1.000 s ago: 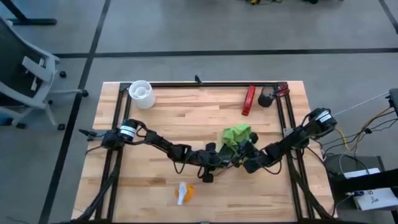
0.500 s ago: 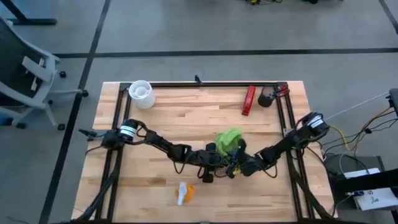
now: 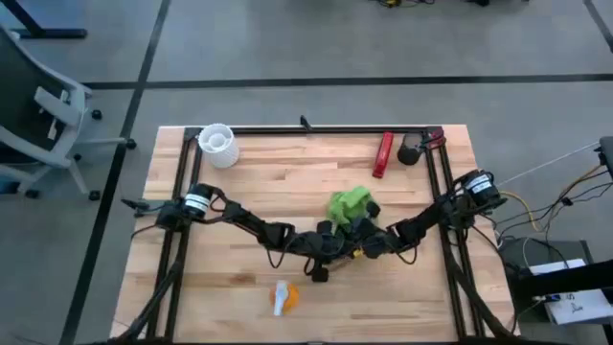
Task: Apply microfiber cloth
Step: Wipe the back and front of the cellphone using the microfiber cloth
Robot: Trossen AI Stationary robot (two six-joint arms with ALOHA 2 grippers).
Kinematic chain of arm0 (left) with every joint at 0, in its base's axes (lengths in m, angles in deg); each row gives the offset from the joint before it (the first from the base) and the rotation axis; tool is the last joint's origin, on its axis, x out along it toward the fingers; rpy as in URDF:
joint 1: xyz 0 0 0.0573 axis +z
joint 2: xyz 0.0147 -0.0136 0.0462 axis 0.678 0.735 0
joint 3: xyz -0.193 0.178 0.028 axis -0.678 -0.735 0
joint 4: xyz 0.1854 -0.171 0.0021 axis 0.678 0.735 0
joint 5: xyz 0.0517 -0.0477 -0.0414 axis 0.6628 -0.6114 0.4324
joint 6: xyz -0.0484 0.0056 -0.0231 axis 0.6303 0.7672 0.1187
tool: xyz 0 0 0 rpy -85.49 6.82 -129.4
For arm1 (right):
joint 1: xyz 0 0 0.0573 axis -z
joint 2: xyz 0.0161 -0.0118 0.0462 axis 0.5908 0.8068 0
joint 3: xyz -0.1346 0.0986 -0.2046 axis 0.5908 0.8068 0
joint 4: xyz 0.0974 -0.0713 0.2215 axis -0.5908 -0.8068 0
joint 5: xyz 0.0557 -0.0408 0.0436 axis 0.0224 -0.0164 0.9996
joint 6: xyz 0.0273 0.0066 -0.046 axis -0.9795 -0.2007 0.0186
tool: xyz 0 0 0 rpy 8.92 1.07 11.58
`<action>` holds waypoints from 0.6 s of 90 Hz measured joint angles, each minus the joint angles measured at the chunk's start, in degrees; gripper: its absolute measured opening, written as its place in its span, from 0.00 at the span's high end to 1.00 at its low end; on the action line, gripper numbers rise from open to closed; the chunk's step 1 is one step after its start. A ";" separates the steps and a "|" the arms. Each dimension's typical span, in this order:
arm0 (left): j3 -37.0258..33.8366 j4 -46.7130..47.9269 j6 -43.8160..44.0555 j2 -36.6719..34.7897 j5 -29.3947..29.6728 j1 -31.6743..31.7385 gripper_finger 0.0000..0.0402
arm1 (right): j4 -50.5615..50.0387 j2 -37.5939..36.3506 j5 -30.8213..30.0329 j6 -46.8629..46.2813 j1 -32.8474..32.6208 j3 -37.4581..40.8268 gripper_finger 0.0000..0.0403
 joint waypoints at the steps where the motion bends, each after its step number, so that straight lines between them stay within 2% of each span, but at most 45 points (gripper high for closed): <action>1: 0.00 0.01 0.01 0.00 0.00 -0.03 0.94 | -0.45 -0.38 -0.01 0.00 0.26 0.27 1.00; 10: -0.07 0.93 0.15 0.07 -0.61 -0.16 0.94 | -6.63 -4.71 0.02 0.00 1.88 2.30 1.00; 24: -0.07 1.06 0.15 0.13 -0.87 -0.19 0.94 | -18.19 -14.89 0.73 -0.37 1.04 3.76 1.00; 40: -0.07 1.00 -0.01 0.10 -0.85 -0.19 0.94 | -21.88 -25.17 3.08 0.50 -2.94 3.98 1.00; 54: -0.09 2.47 -0.43 -1.53 -0.81 -0.16 0.94 | -25.03 -29.40 2.56 -2.27 -6.20 4.03 1.00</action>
